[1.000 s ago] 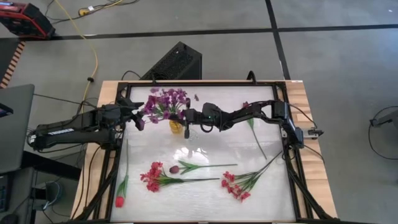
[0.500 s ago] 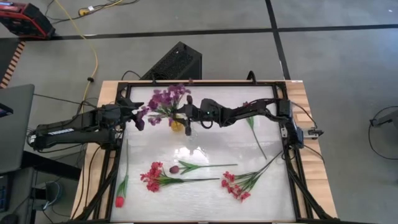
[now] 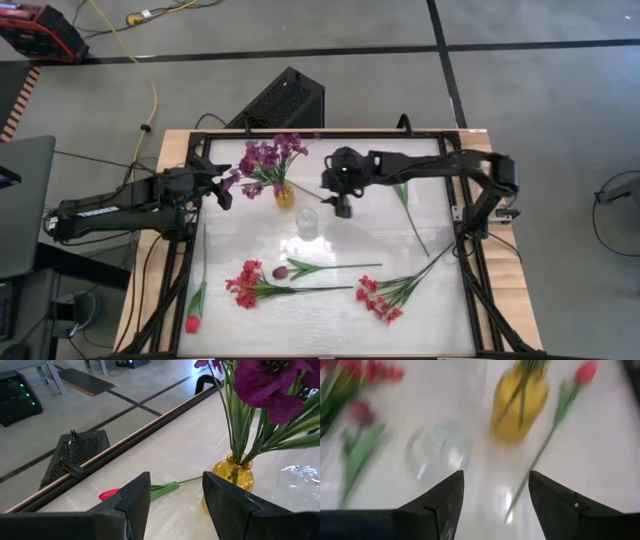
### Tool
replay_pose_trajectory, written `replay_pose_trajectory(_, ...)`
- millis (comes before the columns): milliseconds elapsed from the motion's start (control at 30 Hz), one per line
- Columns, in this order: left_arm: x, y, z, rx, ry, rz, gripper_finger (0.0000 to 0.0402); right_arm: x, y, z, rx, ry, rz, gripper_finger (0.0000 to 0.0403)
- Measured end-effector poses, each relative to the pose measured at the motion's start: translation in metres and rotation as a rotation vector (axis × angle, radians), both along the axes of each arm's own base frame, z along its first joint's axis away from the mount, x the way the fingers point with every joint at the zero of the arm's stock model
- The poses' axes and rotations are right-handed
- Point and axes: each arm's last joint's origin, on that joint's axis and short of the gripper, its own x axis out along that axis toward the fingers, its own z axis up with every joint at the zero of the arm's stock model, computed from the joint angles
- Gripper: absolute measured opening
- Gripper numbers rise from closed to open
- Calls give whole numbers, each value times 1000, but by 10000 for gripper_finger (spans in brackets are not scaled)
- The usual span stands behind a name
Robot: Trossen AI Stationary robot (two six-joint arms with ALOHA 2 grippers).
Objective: Sort flowers into vase by color
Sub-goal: Put the top red flower into the yellow vase
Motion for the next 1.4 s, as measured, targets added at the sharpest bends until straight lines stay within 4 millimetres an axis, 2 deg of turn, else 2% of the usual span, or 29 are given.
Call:
replay_pose_trajectory(167,0,0,0,-2,0,-5,171,-44,8,11,107,280,-64,249)
replay_pose_trajectory(267,0,0,0,-3,0,-5,171,-67,10,7,166,395,-123,249)
replay_pose_trajectory(400,-1,0,-2,-14,18,-7,171,-101,11,-15,238,475,-235,249)
replay_pose_trajectory(600,-1,0,-3,-10,27,-2,171,-144,10,-45,357,485,-493,249)
replay_pose_trajectory(733,-1,0,-2,5,25,-6,171,-165,9,-59,292,539,-668,249)
replay_pose_trajectory(867,-1,0,-2,6,27,-7,171,-175,5,-72,267,553,-838,249)
replay_pose_trajectory(1100,-1,0,-2,-7,20,-3,171,-172,3,-86,279,606,-895,249)
replay_pose_trajectory(1267,-1,0,-3,-14,28,-1,171,-168,7,-105,259,654,-923,247)
replay_pose_trajectory(1333,-1,0,-3,-14,27,-1,171,-167,9,-112,263,687,-949,236)
replay_pose_trajectory(1400,-1,0,-3,-13,28,-1,171,-166,10,-116,269,701,-961,209)
